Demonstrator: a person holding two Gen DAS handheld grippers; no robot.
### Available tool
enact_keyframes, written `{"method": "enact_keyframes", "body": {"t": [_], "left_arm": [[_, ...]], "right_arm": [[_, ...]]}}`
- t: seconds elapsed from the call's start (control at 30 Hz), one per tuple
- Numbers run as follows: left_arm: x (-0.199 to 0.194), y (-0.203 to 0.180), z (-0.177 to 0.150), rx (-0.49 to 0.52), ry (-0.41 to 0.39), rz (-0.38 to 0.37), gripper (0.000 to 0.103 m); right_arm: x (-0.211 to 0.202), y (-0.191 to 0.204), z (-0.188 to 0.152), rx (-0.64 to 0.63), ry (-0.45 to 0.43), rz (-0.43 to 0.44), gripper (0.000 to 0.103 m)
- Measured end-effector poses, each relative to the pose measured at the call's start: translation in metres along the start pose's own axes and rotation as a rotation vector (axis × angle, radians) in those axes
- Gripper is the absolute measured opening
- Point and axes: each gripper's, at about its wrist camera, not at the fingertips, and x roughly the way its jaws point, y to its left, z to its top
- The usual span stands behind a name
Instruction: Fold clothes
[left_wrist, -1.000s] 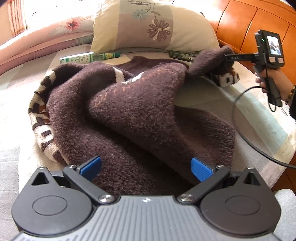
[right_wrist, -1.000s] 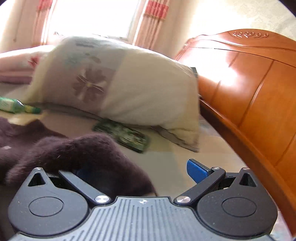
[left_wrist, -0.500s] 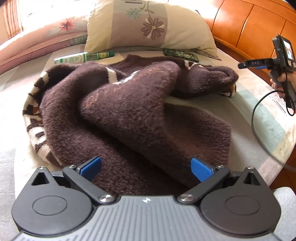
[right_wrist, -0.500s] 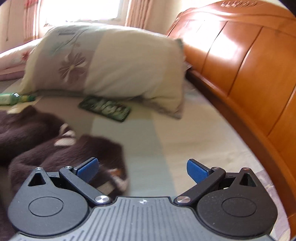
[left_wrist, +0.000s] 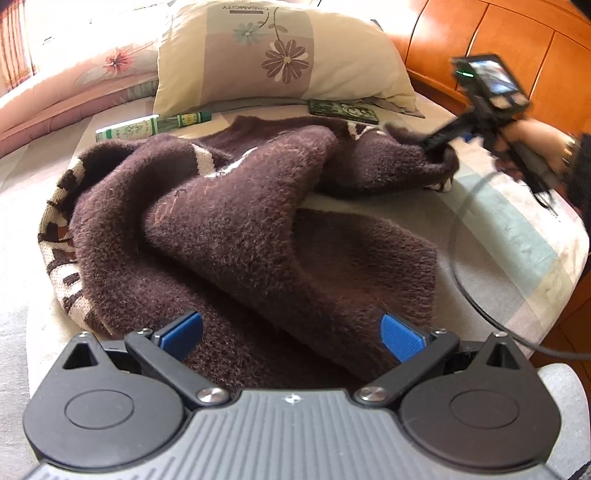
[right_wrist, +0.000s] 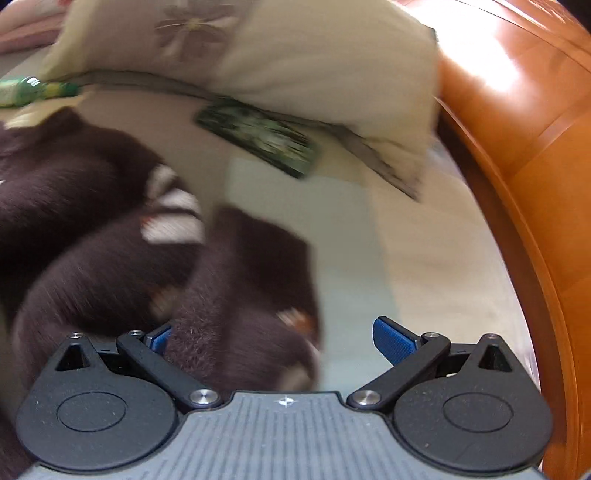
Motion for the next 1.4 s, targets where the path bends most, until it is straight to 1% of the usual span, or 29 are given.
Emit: {"method": "enact_keyframes", "body": {"t": [0.1,0.2,0.3,0.4,0.47,0.53,0.6,0.67,0.73,0.9,0.93,1.0,1.03,1.13,1.17,1.23,1.4], "left_arm": [[0.004,-0.001,0.000,0.000,0.008,-0.002,0.102],[0.004,-0.007,0.001,0.010,0.000,-0.020,0.102],[0.001,-0.015,0.001,0.032,-0.012,-0.055,0.102],[-0.002,-0.019,-0.001,0.044,-0.015,-0.061,0.102],[-0.002,-0.020,-0.001,0.044,-0.013,-0.058,0.102],[-0.003,-0.021,-0.001,0.047,-0.011,-0.048,0.102],[-0.004,-0.022,-0.001,0.048,-0.013,-0.045,0.102],[-0.005,-0.023,-0.001,0.046,-0.014,-0.048,0.102],[-0.005,-0.023,-0.001,0.049,-0.010,-0.042,0.102],[-0.004,-0.017,-0.002,0.041,0.000,-0.025,0.102],[-0.003,-0.016,-0.003,0.039,0.002,-0.020,0.102],[-0.002,-0.014,-0.003,0.035,0.006,-0.012,0.102],[-0.001,-0.013,-0.003,0.034,0.009,-0.014,0.102],[0.002,-0.011,-0.004,0.031,0.017,-0.017,0.102],[0.003,-0.011,-0.005,0.031,0.020,-0.017,0.102],[0.006,-0.011,-0.005,0.031,0.026,-0.017,0.102],[0.010,-0.010,-0.006,0.023,0.034,-0.018,0.102]], "right_arm": [[-0.023,-0.030,-0.038,0.067,-0.021,0.005,0.103],[-0.044,-0.050,-0.080,0.124,-0.016,0.015,0.103],[-0.064,-0.063,-0.116,0.186,-0.021,0.062,0.103],[-0.084,-0.072,-0.143,0.249,-0.037,0.088,0.103],[-0.095,-0.074,-0.149,0.280,-0.082,0.109,0.103],[-0.107,-0.074,-0.151,0.280,-0.143,0.162,0.103],[-0.114,-0.069,-0.148,0.270,-0.188,0.221,0.103],[-0.118,-0.058,-0.142,0.236,-0.217,0.312,0.103],[-0.114,-0.037,-0.138,0.180,-0.217,0.412,0.103],[-0.096,0.020,-0.142,0.083,-0.179,0.578,0.103],[-0.092,0.031,-0.145,0.066,-0.174,0.594,0.103],[-0.083,0.043,-0.150,0.060,-0.167,0.604,0.103],[-0.075,0.045,-0.151,0.080,-0.164,0.607,0.103],[-0.051,0.037,-0.151,0.202,-0.168,0.577,0.103],[-0.045,0.033,-0.153,0.244,-0.177,0.581,0.103],[-0.037,0.028,-0.157,0.321,-0.244,0.579,0.103],[-0.035,0.049,-0.157,0.310,-0.286,0.465,0.103]]}}
